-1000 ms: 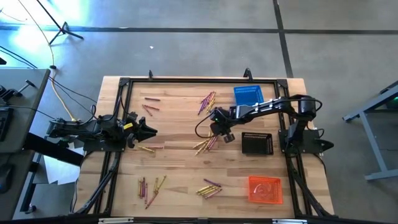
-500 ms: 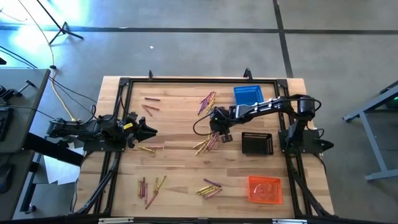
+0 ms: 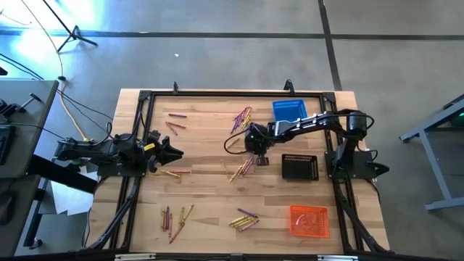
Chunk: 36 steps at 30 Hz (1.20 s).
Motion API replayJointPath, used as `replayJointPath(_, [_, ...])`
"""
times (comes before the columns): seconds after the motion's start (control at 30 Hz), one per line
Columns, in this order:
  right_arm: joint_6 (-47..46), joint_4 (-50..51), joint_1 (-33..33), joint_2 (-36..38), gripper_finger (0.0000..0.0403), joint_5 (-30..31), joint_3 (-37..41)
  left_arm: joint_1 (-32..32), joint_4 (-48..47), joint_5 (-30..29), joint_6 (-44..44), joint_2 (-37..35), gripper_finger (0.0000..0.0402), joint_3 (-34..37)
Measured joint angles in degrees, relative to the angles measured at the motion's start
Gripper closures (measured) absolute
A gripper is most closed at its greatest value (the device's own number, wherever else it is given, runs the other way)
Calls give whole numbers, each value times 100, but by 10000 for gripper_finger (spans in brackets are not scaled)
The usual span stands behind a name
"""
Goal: Sort crayons
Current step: Put the yellow crayon into the blue bin
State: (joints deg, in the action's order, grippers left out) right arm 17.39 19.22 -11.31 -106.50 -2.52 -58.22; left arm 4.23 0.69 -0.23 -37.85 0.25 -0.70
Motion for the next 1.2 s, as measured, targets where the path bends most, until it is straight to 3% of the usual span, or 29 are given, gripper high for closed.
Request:
replayJointPath(0.33, [-209, 545, -110, 664, 394, -79, -107, 0, 0, 0, -2, 0, 302, -1])
replayJointPath(0.47, [-480, 1029, -372, 1192, 391, 305, -177, -1, 0, 0, -2, 0, 302, 0])
replayJointPath(0.8, [-1162, 1931, -1886, 2356, 390, 1172, -201, -1, 3, 0, 0, 0, 302, 0])
replayJointPath(1.03, [-1504, 2881, -2994, 2204, 390, 1158, -196, -2, 2, 0, -2, 0, 302, -1])
replayJointPath(1.2, [-1742, 2847, -3350, 2162, 385, 1153, -195, -2, 2, 0, 0, 0, 302, -1])
